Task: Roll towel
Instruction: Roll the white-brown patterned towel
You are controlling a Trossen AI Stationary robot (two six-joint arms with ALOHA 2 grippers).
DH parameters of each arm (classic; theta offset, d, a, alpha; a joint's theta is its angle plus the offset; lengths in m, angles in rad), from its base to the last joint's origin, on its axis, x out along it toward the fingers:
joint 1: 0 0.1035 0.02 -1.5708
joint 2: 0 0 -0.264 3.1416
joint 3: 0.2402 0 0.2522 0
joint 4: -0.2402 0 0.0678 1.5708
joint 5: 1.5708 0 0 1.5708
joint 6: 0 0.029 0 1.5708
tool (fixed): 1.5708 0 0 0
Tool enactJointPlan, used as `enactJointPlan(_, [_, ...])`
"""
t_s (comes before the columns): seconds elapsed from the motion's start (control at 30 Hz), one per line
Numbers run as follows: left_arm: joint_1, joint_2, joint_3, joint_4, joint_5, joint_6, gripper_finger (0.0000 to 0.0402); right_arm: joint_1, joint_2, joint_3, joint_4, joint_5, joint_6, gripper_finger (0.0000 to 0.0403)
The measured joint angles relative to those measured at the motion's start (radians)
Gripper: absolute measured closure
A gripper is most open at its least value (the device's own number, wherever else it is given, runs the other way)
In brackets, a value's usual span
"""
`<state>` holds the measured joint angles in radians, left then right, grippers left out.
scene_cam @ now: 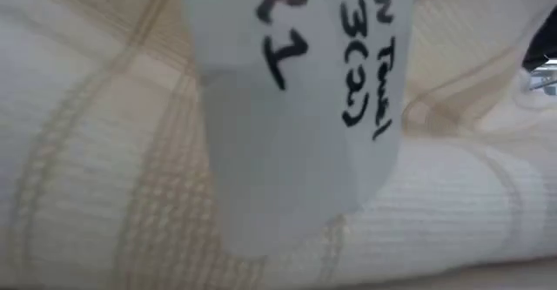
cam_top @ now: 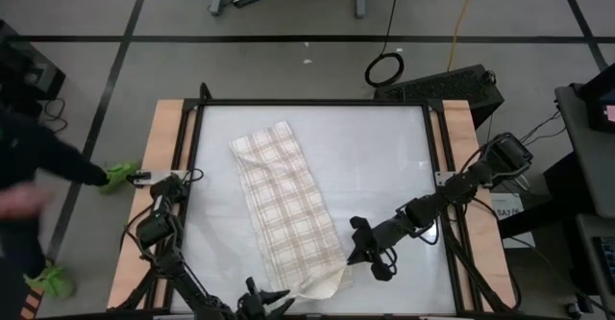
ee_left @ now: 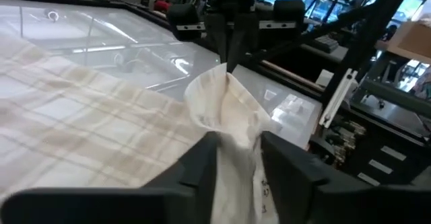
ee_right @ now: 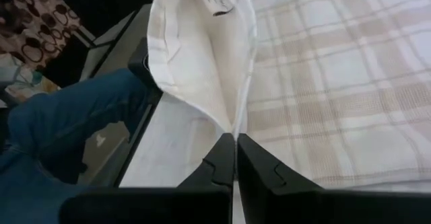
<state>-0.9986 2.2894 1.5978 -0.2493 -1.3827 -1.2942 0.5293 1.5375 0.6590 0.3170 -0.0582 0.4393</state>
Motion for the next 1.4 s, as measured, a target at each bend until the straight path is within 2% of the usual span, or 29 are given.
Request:
enactJointPlan(0.13, [0.027, 0.000, 0.000, 0.006, 0.068, 0.044, 0.0237, 0.000, 0.000, 0.000, 0.005, 0.000, 0.001, 0.0402])
enactJointPlan(0.27, [0.044, 0.000, 0.000, 0.016, 0.080, 0.077, 0.0232, 0.000, 0.000, 0.000, 0.003, 0.000, 0.001, 0.0402])
enactJointPlan(0.43, [0.034, -0.001, 0.000, 0.074, 0.011, 0.156, 0.0277, 0.000, 0.000, 0.000, -0.006, 0.002, -0.002, 0.0402])
enactJointPlan(0.53, [0.011, -0.001, 0.000, 0.119, -0.017, 0.209, 0.0324, 0.000, 0.000, 0.000, -0.020, 0.006, -0.004, 0.0402])
enactJointPlan(0.63, [-0.011, -0.002, 0.000, 0.134, -0.017, 0.208, 0.0381, 0.000, 0.000, 0.000, -0.022, 0.006, -0.005, 0.0402])
enactJointPlan(0.67, [-0.018, -0.002, 0.000, 0.136, -0.017, 0.202, 0.0389, 0.000, 0.000, 0.000, -0.022, 0.006, -0.006, 0.0402])
enactJointPlan(1.0, [-0.036, -0.002, 0.000, 0.135, -0.017, 0.177, 0.0389, 0.000, -0.001, 0.001, -0.020, 0.006, -0.014, 0.0402])
enactJointPlan(1.13, [-0.026, -0.002, 0.000, 0.139, -0.008, 0.174, 0.0358, 0.000, -0.001, 0.001, -0.013, 0.006, -0.014, 0.0402])
enactJointPlan(1.4, [-0.016, -0.002, 0.000, 0.207, 0.047, 0.148, 0.0232, 0.001, -0.001, 0.001, -0.008, 0.005, -0.014, 0.0402])
